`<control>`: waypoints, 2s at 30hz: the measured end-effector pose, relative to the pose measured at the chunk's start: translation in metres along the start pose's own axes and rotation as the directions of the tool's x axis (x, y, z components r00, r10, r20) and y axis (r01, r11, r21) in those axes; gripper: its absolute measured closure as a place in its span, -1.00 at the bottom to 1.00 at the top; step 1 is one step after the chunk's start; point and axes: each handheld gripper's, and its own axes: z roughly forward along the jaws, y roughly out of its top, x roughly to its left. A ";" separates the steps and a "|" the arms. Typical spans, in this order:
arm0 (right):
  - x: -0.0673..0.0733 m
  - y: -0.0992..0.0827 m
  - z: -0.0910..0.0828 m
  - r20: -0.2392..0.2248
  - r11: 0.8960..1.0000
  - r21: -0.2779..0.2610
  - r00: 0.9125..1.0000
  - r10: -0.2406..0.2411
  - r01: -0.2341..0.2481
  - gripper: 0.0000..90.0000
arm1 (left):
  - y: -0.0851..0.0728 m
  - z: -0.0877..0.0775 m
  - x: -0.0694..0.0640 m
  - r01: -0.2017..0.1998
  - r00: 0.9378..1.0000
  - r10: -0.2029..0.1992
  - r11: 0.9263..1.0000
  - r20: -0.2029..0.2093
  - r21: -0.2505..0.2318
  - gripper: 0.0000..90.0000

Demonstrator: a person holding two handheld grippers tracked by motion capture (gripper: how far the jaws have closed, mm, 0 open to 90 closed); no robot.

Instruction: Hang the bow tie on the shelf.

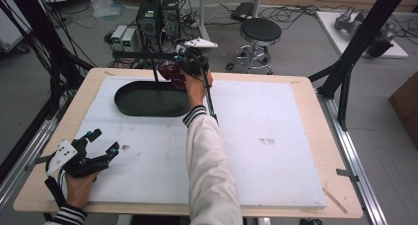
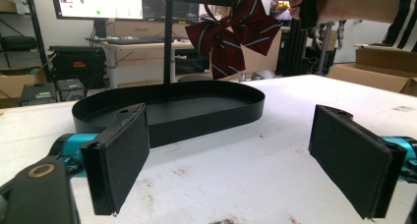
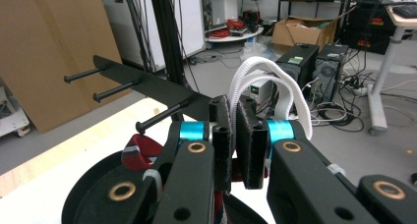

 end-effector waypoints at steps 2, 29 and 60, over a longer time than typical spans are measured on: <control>0.001 0.001 0.000 -0.005 1.000 -0.010 1.000 -0.005 0.005 0.91 | 0.000 0.000 0.000 -0.003 1.000 0.003 1.000 0.000 0.000 -0.65; 0.004 0.023 -0.034 0.003 0.997 -0.054 0.999 -0.046 0.046 0.92 | 0.000 0.000 -0.001 -0.013 1.000 0.013 1.000 -0.001 -0.003 -0.65; -0.004 0.014 -0.011 0.059 0.989 -0.149 0.998 -0.005 0.014 0.92 | 0.000 0.000 0.000 -0.004 1.000 0.004 1.000 -0.001 0.003 -0.65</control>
